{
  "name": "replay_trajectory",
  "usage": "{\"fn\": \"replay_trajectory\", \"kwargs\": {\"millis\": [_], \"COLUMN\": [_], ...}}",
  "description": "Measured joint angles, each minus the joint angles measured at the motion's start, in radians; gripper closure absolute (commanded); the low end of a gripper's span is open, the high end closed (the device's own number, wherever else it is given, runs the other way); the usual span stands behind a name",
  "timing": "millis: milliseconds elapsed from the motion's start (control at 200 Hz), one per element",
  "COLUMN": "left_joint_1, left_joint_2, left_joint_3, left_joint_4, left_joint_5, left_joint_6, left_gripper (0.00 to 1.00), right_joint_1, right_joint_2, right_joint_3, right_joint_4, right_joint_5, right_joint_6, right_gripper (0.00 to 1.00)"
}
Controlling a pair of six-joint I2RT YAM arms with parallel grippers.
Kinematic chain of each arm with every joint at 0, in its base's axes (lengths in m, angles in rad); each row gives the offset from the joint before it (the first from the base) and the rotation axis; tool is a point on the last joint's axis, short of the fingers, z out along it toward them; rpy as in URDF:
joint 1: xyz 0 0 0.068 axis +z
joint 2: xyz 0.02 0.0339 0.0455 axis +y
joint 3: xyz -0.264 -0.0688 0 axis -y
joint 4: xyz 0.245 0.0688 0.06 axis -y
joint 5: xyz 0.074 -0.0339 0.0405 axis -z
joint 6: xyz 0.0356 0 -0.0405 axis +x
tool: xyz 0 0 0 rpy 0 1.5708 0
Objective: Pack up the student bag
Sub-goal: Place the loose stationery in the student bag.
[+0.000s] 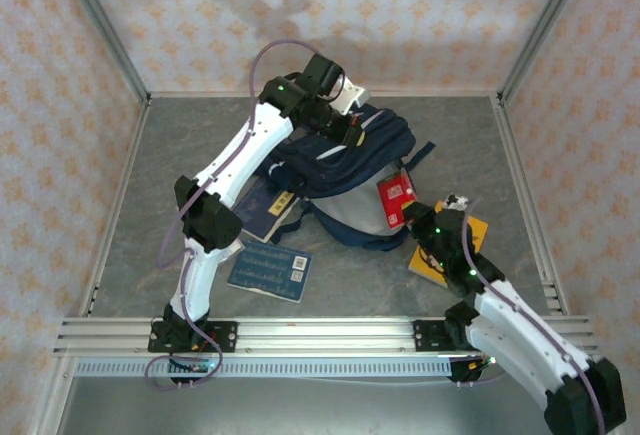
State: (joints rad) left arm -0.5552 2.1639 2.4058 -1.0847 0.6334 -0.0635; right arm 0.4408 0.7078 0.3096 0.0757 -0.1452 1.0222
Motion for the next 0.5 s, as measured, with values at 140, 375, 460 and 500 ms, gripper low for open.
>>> {"fn": "replay_trajectory", "kwargs": {"millis": [140,375,460,500], "left_joint_1": [0.000,0.000,0.000,0.000], "left_joint_2": [0.000,0.000,0.000,0.000], "left_joint_3": [0.000,0.003,0.004,0.006], "left_joint_4": [0.003,0.015,0.020,0.021], "left_joint_5": [0.021,0.048,0.061,0.067], "left_joint_6": [-0.017,-0.043,-0.051,-0.055], "left_gripper": [1.00,1.00,1.00,1.00], "right_joint_1": [-0.003,-0.003,-0.003,-0.003], "right_joint_2": [0.204,0.485,0.580,0.626], "right_joint_3": [0.021,0.122,0.166,0.193], "right_joint_4": [0.212,0.496,0.553,0.566], "right_joint_5": [-0.074,-0.111,-0.109,-0.106], "right_joint_6": [0.042,0.120,0.145,0.160], "right_gripper": [1.00,1.00,1.00,1.00]}}
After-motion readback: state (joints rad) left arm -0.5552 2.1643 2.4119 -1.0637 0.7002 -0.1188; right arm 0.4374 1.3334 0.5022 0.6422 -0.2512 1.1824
